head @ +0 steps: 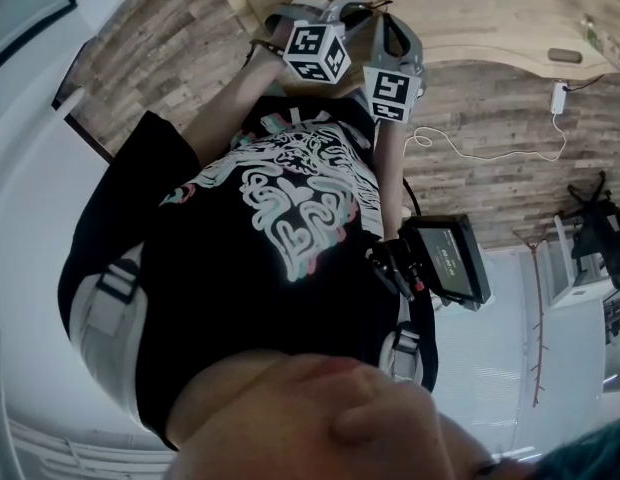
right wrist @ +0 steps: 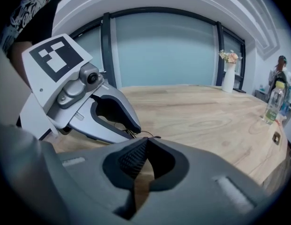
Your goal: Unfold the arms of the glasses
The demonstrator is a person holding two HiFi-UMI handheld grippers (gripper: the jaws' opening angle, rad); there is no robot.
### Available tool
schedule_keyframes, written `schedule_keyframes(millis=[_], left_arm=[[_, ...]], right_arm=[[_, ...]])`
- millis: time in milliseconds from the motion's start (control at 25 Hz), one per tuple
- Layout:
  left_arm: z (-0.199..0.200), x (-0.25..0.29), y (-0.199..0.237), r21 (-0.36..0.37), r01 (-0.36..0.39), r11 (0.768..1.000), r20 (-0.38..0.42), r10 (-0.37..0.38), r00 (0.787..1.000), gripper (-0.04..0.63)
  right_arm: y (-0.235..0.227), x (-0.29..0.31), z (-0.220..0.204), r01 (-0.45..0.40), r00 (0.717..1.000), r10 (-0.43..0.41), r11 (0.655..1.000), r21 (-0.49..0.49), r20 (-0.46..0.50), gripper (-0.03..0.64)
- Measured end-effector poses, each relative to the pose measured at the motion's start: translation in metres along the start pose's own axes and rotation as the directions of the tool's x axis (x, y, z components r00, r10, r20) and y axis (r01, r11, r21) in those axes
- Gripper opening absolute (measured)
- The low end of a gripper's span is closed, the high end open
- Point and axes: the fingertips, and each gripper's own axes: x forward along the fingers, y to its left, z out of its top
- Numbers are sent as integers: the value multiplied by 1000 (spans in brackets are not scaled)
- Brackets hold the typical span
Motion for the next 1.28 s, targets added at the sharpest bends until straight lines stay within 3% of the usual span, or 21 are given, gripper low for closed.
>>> schedule_keyframes(millis=[160, 400, 560, 1280], left_arm=[[2, -3, 4, 16, -21, 1000, 5, 21, 1000, 49], [2, -2, 3, 64, -28, 998, -11, 29, 1000, 46], [0, 0, 1, 93, -27, 995, -27, 30, 999, 31], [-12, 5, -1, -105, 77, 992, 23, -75, 997, 6]], right_arm=[[4, 2, -3, -10, 1000, 10, 1000, 5, -15, -2], [11, 6, -13, -26, 994, 16, 995, -92, -109, -1], [11, 9, -15, -22, 993, 10, 994, -107, -114, 0], [7, 27, -25, -8, 992, -4, 996, -92, -126, 0]])
